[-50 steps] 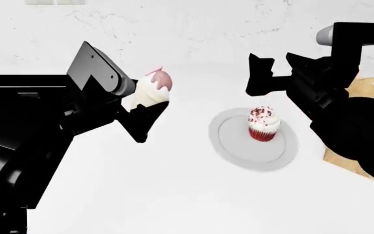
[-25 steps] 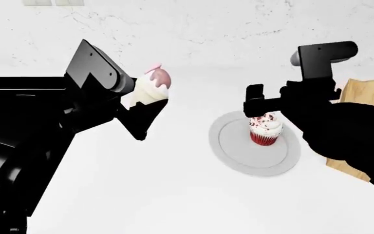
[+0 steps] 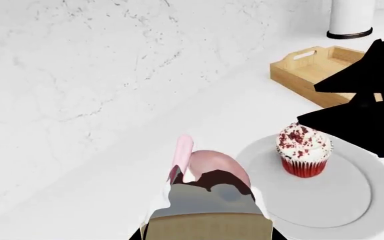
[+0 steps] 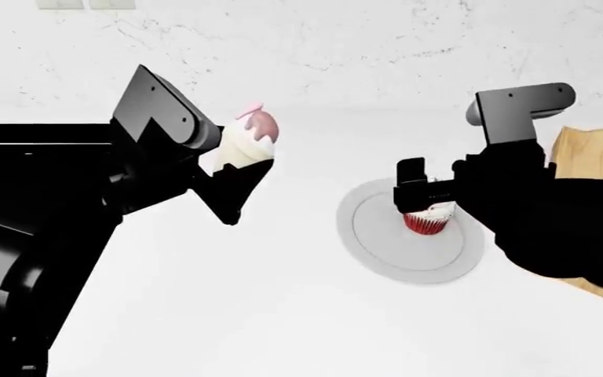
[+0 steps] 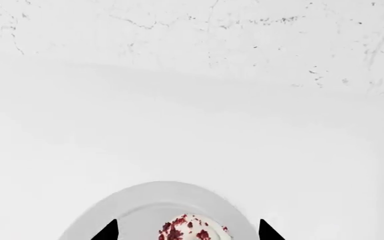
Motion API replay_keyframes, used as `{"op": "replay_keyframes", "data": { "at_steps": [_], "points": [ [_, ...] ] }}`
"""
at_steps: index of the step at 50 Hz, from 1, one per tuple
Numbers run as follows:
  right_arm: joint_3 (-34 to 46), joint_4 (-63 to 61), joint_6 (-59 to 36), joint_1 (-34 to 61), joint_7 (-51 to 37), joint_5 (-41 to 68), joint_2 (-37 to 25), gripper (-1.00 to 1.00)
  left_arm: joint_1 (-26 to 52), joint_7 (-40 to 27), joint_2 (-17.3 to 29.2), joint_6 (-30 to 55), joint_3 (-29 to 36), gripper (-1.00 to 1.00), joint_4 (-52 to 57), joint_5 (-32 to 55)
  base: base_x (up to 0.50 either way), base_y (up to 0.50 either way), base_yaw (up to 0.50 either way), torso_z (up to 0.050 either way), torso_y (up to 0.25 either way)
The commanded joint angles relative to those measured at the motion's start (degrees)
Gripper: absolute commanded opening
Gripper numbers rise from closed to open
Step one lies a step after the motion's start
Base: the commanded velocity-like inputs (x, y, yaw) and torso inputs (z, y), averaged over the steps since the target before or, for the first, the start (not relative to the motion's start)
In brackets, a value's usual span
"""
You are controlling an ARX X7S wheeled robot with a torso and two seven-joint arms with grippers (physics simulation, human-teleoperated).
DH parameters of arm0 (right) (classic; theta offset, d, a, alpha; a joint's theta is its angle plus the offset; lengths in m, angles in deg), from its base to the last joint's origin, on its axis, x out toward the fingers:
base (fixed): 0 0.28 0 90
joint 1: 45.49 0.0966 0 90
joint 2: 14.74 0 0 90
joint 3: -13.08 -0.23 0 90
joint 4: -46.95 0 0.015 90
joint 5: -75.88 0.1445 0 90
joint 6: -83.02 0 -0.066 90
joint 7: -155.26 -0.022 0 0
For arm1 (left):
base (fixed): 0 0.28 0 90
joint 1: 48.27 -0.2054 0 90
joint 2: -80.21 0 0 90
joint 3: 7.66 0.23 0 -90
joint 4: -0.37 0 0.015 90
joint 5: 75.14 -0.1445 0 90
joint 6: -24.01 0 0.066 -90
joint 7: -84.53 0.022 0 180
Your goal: Move the dessert items from the plate to the tray.
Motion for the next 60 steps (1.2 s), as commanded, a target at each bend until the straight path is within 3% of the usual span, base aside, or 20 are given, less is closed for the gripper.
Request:
{"op": "replay_keyframes", "data": {
  "at_steps": [1,60],
  "points": [
    [-1.1,-1.6,-1.4,-1.6,-2.3,4.1,-0.5,1.0,-0.1,-0.6,-0.1,-0.6,0.1,-1.0,-0.6,0.4,0.0,0.0,0.0,0.0,0.0],
    [3.5,3.3,2.7,-4.0,3.5,-3.2,-0.1,1.0,-0.1,-1.5,0.3,-0.2,-0.2,-1.0,0.6,2.3,0.0,0.0,0.0,0.0,0.0]
  ]
}}
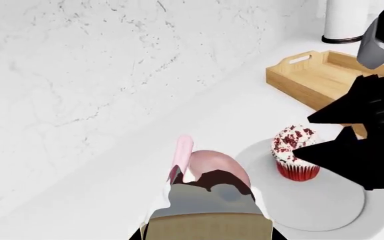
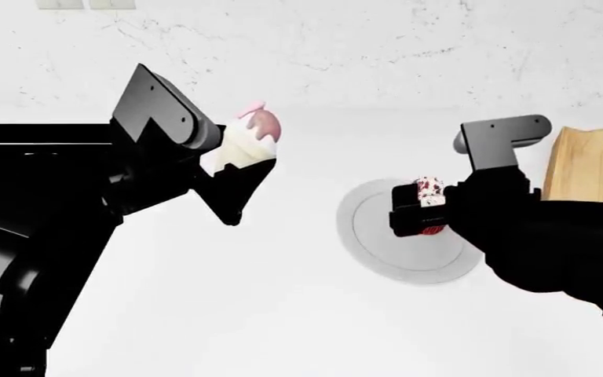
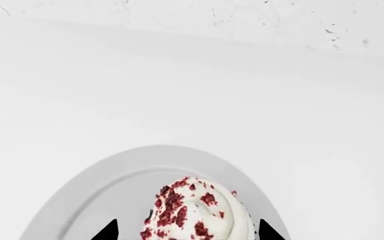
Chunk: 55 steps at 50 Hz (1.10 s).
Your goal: Move the dessert items from the plate to the tray.
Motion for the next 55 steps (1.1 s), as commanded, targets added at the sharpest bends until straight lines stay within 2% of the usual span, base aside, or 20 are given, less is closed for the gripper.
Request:
{"op": "replay_keyframes", "data": {
  "at_steps": [1,17,18,31,43,55],
  "points": [
    [0.8,0.9,0.9,-0.5,1.0,-1.4,0.1,1.0,0.0,-0.6,0.0,0.0,0.0,-1.0,-0.1,0.6,0.0,0.0,0.0,0.0,0.0],
    [2.5,3.1,1.8,-0.3,3.2,-3.2,1.1,1.0,0.2,-0.9,0.1,0.0,-0.1,-1.0,0.0,1.0,0.0,0.0,0.0,0.0,0.0],
    [2.6,3.1,1.7,-0.3,3.2,-3.2,1.1,-1.0,0.2,-0.9,0.1,0.1,-0.2,-1.0,0.0,1.1,0.0,0.0,0.0,0.0,0.0],
    [2.5,1.0,1.5,-0.5,2.6,-2.3,0.8,-1.0,0.5,-1.1,0.0,-0.3,0.2,-1.0,-0.8,1.0,0.0,0.0,0.0,0.0,0.0],
    [-4.4,-8.0,2.5,2.7,-3.9,4.0,-1.9,-1.0,0.5,-1.4,0.0,-0.5,0.4,-1.0,-1.0,1.1,0.0,0.0,0.0,0.0,0.0],
    [-6.7,-13.1,5.2,3.0,-2.8,3.1,-3.7,-1.0,0.5,-2.0,-0.2,-0.2,0.3,-1.0,-0.7,1.4,0.0,0.0,0.0,0.0,0.0]
  ]
}}
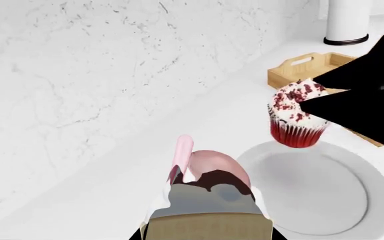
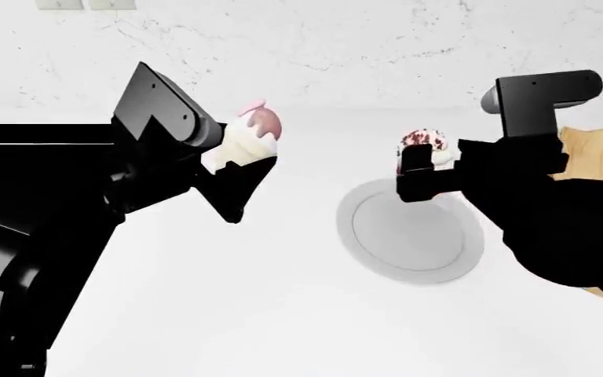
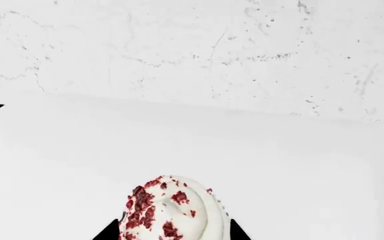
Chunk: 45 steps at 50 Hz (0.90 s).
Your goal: Move the dessert items from the plate to the tray.
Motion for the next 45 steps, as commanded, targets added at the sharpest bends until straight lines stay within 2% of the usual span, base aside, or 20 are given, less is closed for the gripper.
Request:
{"op": "replay_keyframes", "data": {
  "at_steps": [1,13,45],
  "points": [
    [-2.8,-5.3,1.9,0.8,0.2,-0.6,-1.7,-1.0,0.1,-1.0,-0.2,0.4,-0.2,-1.0,0.0,0.6,0.0,0.0,0.0,0.0,0.0],
    [-2.7,-5.3,2.6,0.9,0.5,-1.6,-1.9,-1.0,0.7,-1.8,-0.3,0.8,-0.4,-1.0,-0.2,0.7,0.0,0.0,0.0,0.0,0.0],
    [-3.7,-5.3,4.1,-0.4,1.1,-0.8,-2.6,-1.0,1.1,-2.3,-0.4,0.5,0.1,-1.0,-0.7,1.2,0.0,-0.5,0.0,0.0,0.0]
  ]
}}
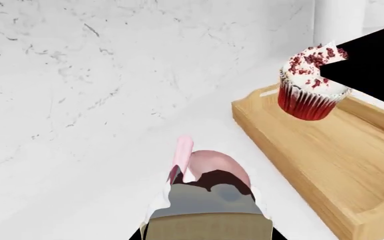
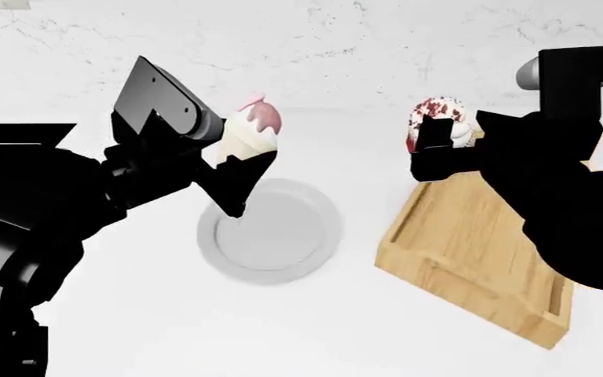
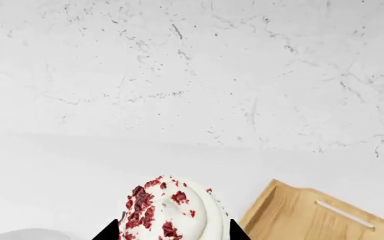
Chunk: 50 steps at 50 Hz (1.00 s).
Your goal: Move the dessert items from the plate to the tray.
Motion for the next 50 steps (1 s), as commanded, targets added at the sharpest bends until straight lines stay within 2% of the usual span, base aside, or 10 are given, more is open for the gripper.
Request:
{"op": "replay_keyframes", "data": {
  "at_steps": [1,16,24,34,50],
  "points": [
    [-0.5,-0.4,0.1,0.0,0.6,-0.6,-0.2,-1.0,0.1,-0.7,-0.1,0.1,-0.1,-1.0,-0.1,0.6,0.0,-0.5,0.0,0.0,0.0],
    [-0.2,-0.4,0.7,-0.3,1.0,-1.1,-0.1,-1.0,0.2,-1.0,0.1,0.4,-0.1,-1.0,0.1,1.1,0.0,-0.5,0.0,0.0,0.001],
    [0.5,0.1,0.3,0.1,1.6,-1.4,0.1,-1.0,0.3,-1.3,0.1,0.7,-0.4,-1.0,0.4,1.4,0.0,0.0,0.0,0.0,0.0],
    [4.2,8.4,-0.5,1.2,5.1,-7.0,0.2,-1.0,0.3,-1.6,0.4,1.3,-1.2,-1.0,1.2,2.2,0.0,0.0,0.0,0.0,0.001],
    [7.4,14.5,-0.7,0.9,6.3,-11.2,0.4,-1.0,1.0,-1.8,0.2,1.0,-1.0,-1.0,0.3,2.3,0.0,0.0,0.0,0.0,0.0]
  ]
}}
